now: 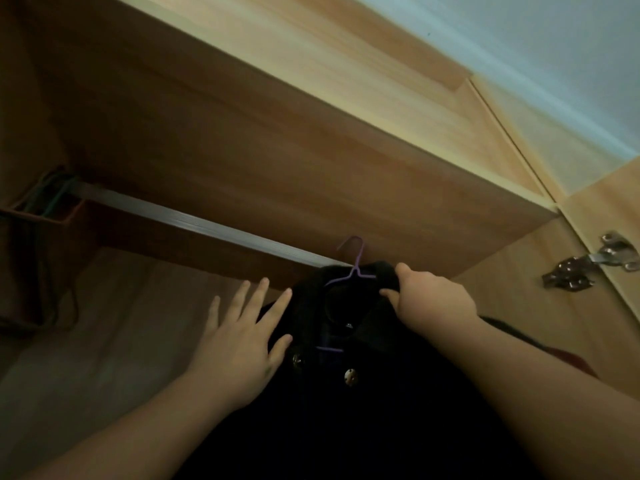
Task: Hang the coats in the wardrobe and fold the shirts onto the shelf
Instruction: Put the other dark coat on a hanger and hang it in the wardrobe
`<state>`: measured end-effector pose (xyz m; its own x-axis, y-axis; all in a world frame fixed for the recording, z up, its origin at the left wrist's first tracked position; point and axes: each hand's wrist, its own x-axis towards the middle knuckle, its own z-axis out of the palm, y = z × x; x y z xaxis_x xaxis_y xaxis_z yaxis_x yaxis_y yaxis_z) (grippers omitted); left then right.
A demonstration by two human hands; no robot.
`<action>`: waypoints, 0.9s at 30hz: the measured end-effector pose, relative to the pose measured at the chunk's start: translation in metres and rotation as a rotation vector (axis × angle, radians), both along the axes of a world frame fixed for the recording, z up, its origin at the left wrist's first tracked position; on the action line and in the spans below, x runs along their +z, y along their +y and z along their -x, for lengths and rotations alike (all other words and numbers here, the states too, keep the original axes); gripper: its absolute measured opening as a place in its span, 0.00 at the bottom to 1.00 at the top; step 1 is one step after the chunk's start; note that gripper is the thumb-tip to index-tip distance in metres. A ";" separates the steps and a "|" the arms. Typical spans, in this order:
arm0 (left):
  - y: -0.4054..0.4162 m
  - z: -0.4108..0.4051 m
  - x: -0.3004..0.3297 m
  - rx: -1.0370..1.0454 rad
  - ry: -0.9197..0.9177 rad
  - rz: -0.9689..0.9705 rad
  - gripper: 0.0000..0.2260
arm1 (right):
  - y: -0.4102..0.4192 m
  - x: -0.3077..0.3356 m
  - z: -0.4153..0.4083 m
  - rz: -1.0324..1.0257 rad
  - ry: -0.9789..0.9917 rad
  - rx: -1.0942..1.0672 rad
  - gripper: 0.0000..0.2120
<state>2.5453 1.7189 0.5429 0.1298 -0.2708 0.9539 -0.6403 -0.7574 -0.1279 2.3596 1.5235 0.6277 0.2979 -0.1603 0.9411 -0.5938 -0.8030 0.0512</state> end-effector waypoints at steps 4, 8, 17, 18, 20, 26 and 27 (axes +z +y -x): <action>-0.006 -0.022 0.000 0.016 0.050 0.003 0.30 | -0.009 0.003 -0.025 0.012 -0.001 -0.007 0.19; -0.011 -0.040 -0.001 -0.019 0.092 -0.035 0.29 | -0.015 0.005 -0.037 0.005 0.013 -0.002 0.20; -0.016 -0.073 -0.040 0.013 0.135 -0.028 0.36 | 0.007 -0.024 -0.050 0.066 0.040 -0.103 0.19; -0.015 -0.074 -0.045 0.000 0.145 -0.020 0.35 | 0.011 -0.025 -0.049 0.072 0.038 -0.113 0.19; -0.012 -0.073 -0.052 -0.032 0.149 -0.013 0.34 | 0.019 -0.026 -0.046 0.070 0.026 -0.135 0.20; 0.005 -0.063 -0.080 -0.084 0.098 -0.008 0.32 | 0.039 -0.058 -0.049 0.139 -0.108 -0.197 0.27; 0.009 -0.063 -0.088 -0.094 0.109 -0.006 0.33 | 0.044 -0.072 -0.052 0.174 -0.099 -0.182 0.28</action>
